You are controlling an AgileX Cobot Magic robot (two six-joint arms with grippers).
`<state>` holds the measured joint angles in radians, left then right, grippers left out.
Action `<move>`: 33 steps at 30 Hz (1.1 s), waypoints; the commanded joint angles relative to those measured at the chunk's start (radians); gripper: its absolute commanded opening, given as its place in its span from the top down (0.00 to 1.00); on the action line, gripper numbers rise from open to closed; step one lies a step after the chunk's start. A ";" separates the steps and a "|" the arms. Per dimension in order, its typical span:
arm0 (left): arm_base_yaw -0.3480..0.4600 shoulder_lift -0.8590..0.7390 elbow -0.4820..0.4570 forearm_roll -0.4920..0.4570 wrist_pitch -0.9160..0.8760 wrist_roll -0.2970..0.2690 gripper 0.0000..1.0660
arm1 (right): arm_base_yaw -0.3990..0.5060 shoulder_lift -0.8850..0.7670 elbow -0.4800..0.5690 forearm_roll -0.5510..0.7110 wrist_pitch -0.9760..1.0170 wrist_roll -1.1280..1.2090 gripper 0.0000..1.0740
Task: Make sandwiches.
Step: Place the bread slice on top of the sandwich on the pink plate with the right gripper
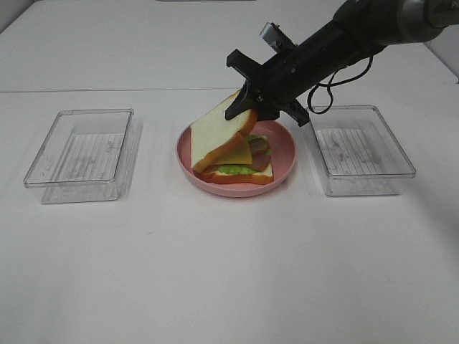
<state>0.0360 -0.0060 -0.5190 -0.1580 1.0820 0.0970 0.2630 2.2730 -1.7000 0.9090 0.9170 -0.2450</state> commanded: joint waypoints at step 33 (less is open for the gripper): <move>0.004 -0.015 0.003 -0.009 -0.007 -0.005 0.08 | -0.001 -0.103 -0.003 -0.411 0.068 0.178 0.27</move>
<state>0.0360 -0.0060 -0.5190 -0.1580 1.0820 0.0970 0.2630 2.1840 -1.7000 0.5200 0.9750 -0.0830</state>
